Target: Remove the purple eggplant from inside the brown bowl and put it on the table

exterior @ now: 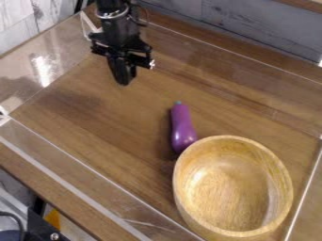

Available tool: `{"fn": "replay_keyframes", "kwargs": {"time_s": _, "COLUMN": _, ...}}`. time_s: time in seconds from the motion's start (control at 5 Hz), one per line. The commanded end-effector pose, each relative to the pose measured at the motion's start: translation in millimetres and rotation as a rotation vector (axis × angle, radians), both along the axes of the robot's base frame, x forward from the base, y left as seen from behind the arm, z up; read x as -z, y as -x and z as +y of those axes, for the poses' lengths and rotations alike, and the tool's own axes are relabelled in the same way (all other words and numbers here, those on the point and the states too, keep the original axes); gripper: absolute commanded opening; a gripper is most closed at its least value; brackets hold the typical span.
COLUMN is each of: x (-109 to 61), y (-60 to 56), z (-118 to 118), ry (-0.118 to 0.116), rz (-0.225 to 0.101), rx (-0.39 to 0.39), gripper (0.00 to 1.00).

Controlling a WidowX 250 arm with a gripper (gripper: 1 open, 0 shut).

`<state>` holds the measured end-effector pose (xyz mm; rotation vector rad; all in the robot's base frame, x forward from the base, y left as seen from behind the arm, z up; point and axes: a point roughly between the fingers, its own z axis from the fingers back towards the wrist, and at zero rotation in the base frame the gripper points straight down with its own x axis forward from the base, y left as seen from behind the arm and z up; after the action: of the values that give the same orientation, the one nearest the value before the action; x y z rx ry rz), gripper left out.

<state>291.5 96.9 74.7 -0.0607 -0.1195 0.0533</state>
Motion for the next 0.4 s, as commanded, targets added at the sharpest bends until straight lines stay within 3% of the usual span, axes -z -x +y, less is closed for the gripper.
{"fn": "replay_keyframes", "kwargs": {"time_s": 0.0, "x": -16.8, "y": 4.5, "z": -4, "ry": -0.032, "rz": -0.061, "rx": -0.014, "gripper": 0.00}}
{"fn": "replay_keyframes", "kwargs": {"time_s": 0.2, "x": -2.3, "y": 7.7, "z": -11, "ry": -0.042, "rz": -0.066, "rx": -0.019, "gripper": 0.00}}
